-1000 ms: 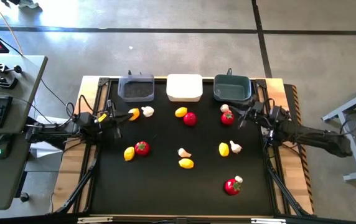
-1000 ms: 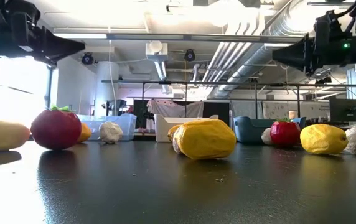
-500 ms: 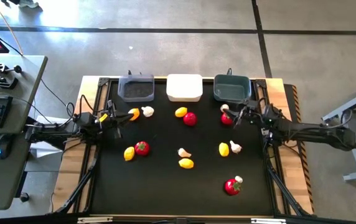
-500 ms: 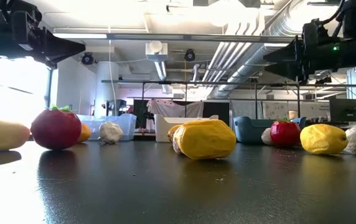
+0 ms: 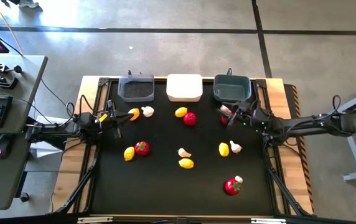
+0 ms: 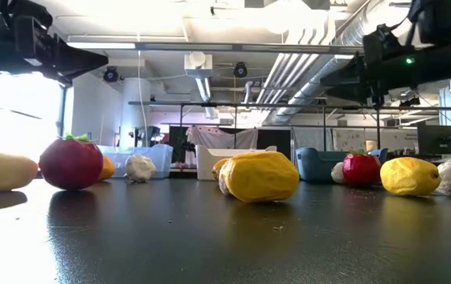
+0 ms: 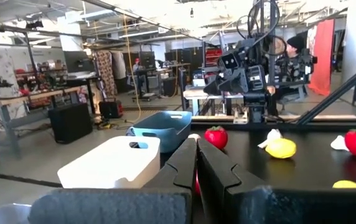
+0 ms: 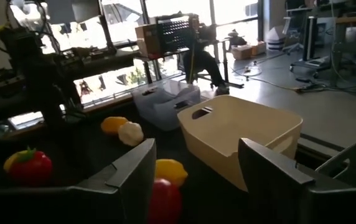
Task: Sort produce into baskets
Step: Put the lemon into the blue bin
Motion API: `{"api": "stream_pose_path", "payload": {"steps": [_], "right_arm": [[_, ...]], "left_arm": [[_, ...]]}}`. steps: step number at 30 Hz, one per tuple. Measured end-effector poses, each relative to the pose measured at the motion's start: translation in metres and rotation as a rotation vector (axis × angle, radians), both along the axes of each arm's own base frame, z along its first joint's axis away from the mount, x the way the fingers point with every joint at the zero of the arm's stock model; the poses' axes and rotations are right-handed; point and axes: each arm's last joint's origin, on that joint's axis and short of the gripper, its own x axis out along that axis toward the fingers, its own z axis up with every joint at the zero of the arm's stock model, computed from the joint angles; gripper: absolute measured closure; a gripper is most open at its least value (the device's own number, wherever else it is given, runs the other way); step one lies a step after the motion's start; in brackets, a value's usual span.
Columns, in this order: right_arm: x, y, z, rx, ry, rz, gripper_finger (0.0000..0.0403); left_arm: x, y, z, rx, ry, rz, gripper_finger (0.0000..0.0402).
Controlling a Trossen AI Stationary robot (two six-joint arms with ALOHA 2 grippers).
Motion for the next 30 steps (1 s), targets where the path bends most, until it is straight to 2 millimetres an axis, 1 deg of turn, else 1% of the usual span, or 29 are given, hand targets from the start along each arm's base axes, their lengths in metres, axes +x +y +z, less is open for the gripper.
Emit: {"api": "stream_pose_path", "payload": {"steps": [5, 9, 12, 18, 25, 30], "right_arm": [[0.019, -0.002, 0.014, 0.004, 0.049, 0.009, 0.0182], [0.037, -0.003, 0.021, -0.04, 0.135, 0.06, 0.0182], [0.052, -0.004, 0.027, -0.056, 0.151, 0.084, 0.0182], [0.076, -0.007, 0.032, -0.07, 0.188, 0.104, 0.0182], [0.099, -0.011, 0.025, -0.059, 0.248, 0.106, 0.0182], [0.117, -0.014, 0.019, 0.004, 0.251, 0.097, 0.0182]], "left_arm": [[0.0, 0.0, 0.0, 0.04, 0.013, 0.007, 0.0401], [0.0, 0.0, 0.0, 0.06, 0.019, 0.008, 0.0401], [0.0, 0.0, 0.0, 0.061, 0.02, 0.008, 0.0401], [0.0, 0.0, 0.0, 0.06, 0.02, 0.025, 0.0401], [0.0, 0.0, 0.0, 0.066, 0.02, 0.027, 0.0401], [0.0, 0.001, 0.002, 0.083, 0.012, 0.035, 0.0401]]}}
